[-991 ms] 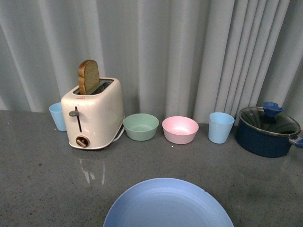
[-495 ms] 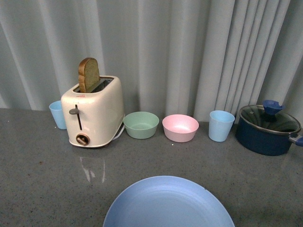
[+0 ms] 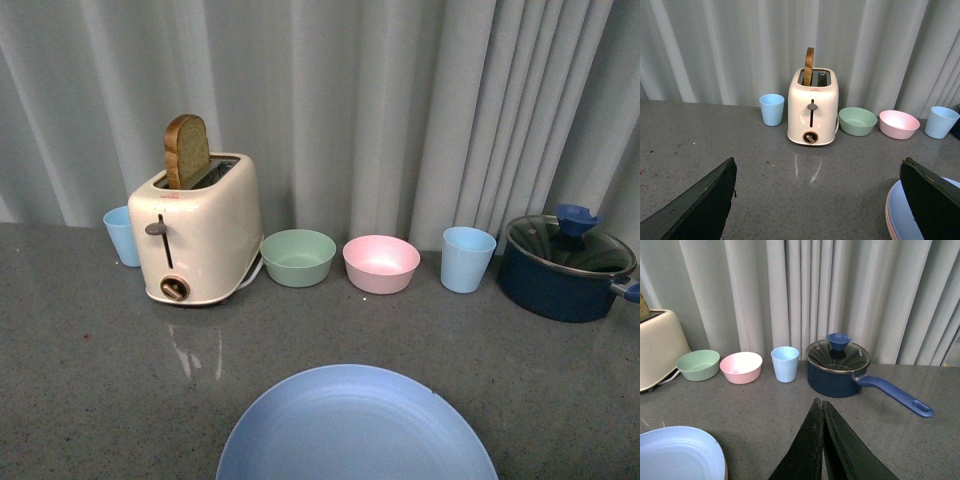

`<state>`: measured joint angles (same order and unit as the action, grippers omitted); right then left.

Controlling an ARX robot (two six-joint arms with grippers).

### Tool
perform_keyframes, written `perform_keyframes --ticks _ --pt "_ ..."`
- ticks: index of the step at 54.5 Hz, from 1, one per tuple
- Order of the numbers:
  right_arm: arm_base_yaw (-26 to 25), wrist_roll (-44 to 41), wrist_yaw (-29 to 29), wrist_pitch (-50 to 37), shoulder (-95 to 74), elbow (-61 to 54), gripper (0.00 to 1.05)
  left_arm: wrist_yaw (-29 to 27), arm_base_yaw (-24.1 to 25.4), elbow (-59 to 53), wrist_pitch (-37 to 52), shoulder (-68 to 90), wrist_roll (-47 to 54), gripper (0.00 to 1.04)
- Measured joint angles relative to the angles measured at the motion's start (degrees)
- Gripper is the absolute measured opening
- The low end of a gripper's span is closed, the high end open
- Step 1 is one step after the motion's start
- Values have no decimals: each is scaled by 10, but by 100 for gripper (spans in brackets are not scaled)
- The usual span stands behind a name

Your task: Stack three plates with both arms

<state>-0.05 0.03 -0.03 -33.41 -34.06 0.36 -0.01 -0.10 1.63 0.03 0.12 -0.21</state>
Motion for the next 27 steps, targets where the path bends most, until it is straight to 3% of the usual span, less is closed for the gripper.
perform_keyframes --ticks 27 --pt "0 0 0 142 149 0 3 0 0 0 0 0 0 98"
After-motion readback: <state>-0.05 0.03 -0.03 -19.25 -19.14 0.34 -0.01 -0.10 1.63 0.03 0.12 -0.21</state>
